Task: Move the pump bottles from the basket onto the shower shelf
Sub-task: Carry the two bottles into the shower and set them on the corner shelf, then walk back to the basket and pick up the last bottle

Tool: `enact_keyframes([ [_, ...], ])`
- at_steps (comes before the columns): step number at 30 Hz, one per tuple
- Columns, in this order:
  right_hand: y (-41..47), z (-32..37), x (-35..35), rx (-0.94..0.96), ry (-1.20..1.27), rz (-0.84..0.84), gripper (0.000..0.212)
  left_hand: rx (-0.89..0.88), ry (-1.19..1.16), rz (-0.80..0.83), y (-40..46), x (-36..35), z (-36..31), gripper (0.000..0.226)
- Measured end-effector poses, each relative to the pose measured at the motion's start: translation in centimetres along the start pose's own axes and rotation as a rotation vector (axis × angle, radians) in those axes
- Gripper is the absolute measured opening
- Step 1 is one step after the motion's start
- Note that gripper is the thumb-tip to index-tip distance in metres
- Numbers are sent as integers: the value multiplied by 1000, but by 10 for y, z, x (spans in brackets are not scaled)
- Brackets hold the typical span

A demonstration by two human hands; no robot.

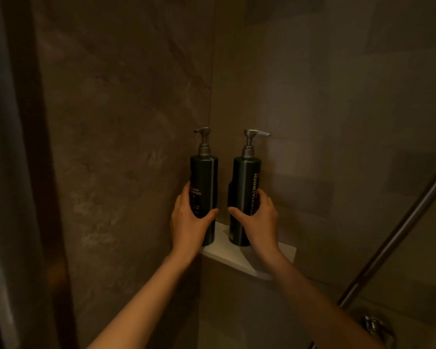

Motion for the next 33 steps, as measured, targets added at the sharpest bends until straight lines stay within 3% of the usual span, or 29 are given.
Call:
enact_keyframes([
  [7, -5, 0, 3, -20, -41, 25, 78, 11, 47, 47, -3, 4, -7, 89],
  [11, -17, 2, 22, -54, -50, 54, 64, 24, 143, 79, -12, 12, -19, 82],
  [17, -51, 7, 71, 135, -337, 27, 39, -110, 581, 176, -57, 30, -58, 54],
  [22, -103, -9, 103, 303, -412, 46, 25, -170, 787, 309, -116, 46, -91, 41],
  [33, -261, -111, 105, 260, -562, 412, 31, 112, 979, 575, -319, 92, -100, 42],
])
Point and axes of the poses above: each hand's wrist, its own y-axis towards the middle knuckle, its own x-axis out of the back of the hand, z = x × y, the point moved 1 cm from there along y, towards the middle knuckle, and after that the axes turned 14 degrees about -x, right-handed, at the moved point
